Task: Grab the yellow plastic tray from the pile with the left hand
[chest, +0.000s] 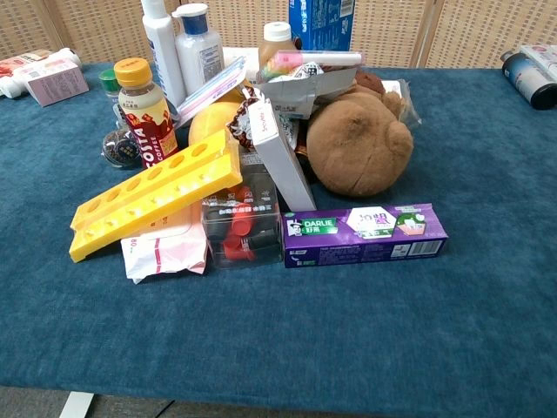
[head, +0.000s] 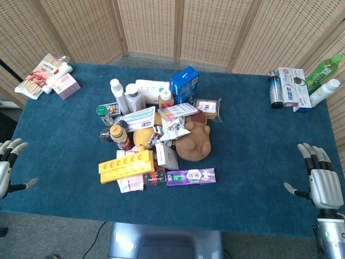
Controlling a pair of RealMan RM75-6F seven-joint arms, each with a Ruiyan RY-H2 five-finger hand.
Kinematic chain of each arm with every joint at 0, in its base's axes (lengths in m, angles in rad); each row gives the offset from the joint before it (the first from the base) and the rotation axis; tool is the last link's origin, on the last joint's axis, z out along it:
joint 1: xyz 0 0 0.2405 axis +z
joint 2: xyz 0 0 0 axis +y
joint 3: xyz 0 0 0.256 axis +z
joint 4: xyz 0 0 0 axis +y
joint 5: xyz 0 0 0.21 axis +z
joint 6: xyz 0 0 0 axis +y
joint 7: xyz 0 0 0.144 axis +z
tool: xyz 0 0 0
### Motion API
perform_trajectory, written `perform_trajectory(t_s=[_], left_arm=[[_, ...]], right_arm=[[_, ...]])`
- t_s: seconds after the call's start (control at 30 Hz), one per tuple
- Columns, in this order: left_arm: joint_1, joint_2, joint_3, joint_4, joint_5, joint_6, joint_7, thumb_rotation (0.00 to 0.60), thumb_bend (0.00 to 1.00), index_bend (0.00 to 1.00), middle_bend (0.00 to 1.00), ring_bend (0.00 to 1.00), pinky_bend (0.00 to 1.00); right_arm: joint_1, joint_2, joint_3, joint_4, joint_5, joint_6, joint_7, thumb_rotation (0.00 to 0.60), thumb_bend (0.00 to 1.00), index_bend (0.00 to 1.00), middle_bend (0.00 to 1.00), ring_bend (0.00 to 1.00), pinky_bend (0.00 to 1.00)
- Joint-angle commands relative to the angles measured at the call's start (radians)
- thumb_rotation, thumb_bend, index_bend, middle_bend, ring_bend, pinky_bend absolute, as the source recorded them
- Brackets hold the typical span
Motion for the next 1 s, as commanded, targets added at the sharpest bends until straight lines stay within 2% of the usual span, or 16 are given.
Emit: perform_trajectory(t_s=[0.03,0.37,0.53,0.77,1.0], left_arm=[[0.0,-0.001,0.002,-0.001,0.002,-0.003,0.001,0.6,0.0,0.16,0.0,0.0,0.0],[-0.025,-0.026,0.012,-0.036,0.025,-0.051,-0.015,0.6,0.0,0.16,0.0,0.0,0.0],[-0.077,-0.08,0.017,-0.073,0.042,-0.129,-0.007,0.6,0.0,0.15,0.0,0.0,0.0],[-0.152,-0.189,0.01,-0.099,0.027,-0.223,0.075,0.6,0.0,0.15,0.0,0.0,0.0],[-0.206,-0.286,-0.016,-0.099,-0.013,-0.265,0.148,0.6,0.0,0.15,0.0,0.0,0.0]], right_arm=[[0.0,0.0,-0.001,-0.001,-0.001,0.001,-0.001,0.6,0.0,0.0,0.0,0.0,0.0],[-0.001,0.001,0.001,-0.005,-0.001,0.004,0.0,0.6,0.0,0.0,0.0,0.0,0.0],[-0.003,0.005,0.001,-0.01,-0.002,0.007,0.001,0.6,0.0,0.0,0.0,0.0,0.0],[-0.002,0.009,0.003,-0.01,0.0,0.004,0.013,0.6,0.0,0.0,0.0,0.0,0.0],[-0.003,0.015,0.005,-0.012,0.002,0.003,0.028,0.6,0.0,0.0,0.0,0.0,0.0]])
